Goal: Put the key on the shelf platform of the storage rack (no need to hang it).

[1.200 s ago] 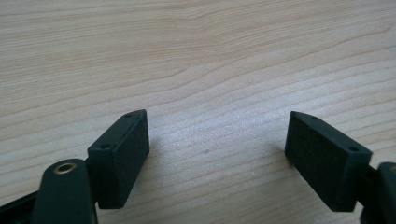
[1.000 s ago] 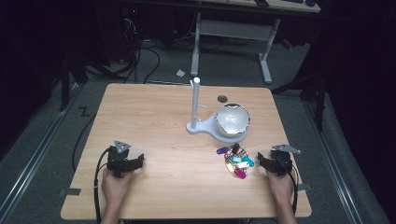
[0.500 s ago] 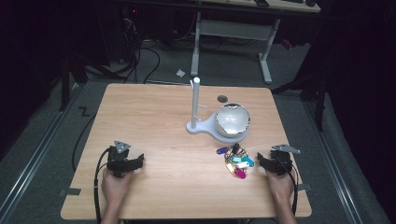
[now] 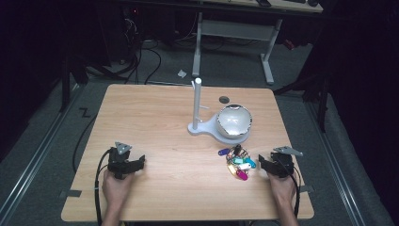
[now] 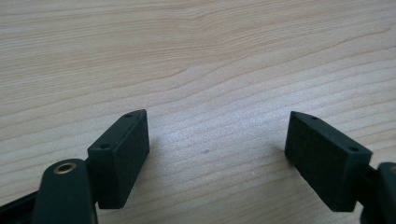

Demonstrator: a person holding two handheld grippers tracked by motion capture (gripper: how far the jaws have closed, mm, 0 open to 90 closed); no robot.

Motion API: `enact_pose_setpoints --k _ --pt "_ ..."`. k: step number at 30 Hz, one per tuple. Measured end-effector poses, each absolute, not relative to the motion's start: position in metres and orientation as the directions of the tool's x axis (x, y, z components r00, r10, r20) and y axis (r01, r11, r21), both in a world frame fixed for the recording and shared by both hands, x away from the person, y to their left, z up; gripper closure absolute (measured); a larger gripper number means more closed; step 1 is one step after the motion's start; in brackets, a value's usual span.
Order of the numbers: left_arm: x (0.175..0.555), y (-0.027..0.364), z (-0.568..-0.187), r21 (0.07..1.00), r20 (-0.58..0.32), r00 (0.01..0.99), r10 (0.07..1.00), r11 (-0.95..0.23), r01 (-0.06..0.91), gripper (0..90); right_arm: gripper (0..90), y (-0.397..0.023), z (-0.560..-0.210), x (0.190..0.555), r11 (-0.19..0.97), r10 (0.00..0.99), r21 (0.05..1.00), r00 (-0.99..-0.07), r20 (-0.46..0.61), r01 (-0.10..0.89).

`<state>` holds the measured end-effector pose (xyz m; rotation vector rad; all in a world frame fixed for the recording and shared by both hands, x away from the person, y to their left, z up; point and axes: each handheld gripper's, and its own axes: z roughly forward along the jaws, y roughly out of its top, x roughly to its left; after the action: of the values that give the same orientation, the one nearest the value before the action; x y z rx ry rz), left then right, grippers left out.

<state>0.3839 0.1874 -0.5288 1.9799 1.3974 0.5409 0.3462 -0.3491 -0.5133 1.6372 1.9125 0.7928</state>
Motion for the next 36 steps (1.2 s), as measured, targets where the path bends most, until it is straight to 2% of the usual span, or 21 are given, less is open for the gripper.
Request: enact_pose_setpoints --k 21,36 --pt "0.384 0.188 -0.529 0.706 -0.032 0.349 0.937 -0.226 0.671 22.3 42.9 -0.328 -0.491 0.328 0.142 0.965 0.748 -0.260 0.043 0.648" --pt "0.384 0.187 -0.529 0.708 -0.033 0.348 0.937 -0.224 0.670 22.3 40.6 -0.301 -0.484 0.331 0.202 0.937 0.751 -0.347 0.038 0.629"
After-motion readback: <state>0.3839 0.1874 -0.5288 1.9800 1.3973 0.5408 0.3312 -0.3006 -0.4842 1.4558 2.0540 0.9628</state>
